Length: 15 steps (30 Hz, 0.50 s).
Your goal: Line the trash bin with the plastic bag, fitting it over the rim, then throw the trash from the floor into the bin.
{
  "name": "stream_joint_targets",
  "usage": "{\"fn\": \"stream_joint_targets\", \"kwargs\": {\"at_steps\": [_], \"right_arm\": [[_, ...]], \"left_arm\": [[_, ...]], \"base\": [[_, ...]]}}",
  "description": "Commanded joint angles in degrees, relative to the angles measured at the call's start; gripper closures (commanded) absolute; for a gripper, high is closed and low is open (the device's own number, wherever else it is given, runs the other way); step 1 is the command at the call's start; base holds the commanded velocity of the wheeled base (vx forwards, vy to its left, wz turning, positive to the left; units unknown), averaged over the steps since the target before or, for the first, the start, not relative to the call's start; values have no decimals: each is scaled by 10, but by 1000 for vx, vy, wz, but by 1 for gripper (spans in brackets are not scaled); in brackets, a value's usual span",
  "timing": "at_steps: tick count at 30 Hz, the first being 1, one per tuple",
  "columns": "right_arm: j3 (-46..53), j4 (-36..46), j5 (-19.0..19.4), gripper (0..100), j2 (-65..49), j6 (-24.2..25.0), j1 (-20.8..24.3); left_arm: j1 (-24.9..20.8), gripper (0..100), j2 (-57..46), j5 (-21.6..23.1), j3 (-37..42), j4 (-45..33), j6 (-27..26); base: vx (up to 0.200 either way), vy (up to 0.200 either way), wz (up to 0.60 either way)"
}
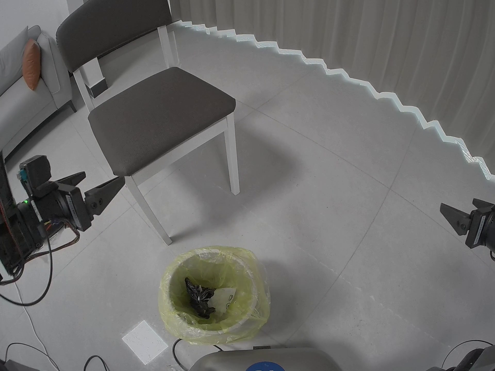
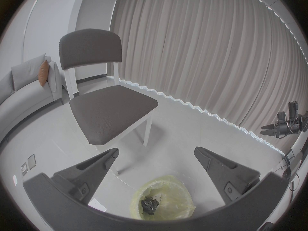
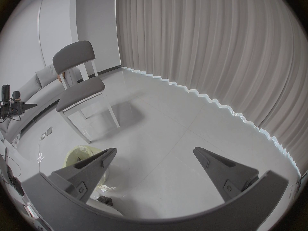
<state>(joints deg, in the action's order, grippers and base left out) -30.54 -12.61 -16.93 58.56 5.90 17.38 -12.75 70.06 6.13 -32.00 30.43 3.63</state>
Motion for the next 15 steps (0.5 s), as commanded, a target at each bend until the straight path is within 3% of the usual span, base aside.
{"fn": "stream_joint_targets", "kwargs": {"at_steps": [1, 7, 11, 15], "right_arm": [[6, 0, 1, 0, -66, 1, -17], [25, 1, 1, 0, -136, 0, -38], [31, 13, 1, 0, -187, 1, -46], [31, 86, 7, 0, -274, 1, -44]], "left_arm": [[4, 0, -78, -1, 36, -1, 13], [26, 0, -160, -2, 73, -8, 31], [35, 0, -225, -2, 76, -63, 33], [56, 0, -296, 2, 70, -136, 40]], "base": [[0, 0, 0], [0, 0, 0], [0, 0, 0], [0, 0, 0]]}}
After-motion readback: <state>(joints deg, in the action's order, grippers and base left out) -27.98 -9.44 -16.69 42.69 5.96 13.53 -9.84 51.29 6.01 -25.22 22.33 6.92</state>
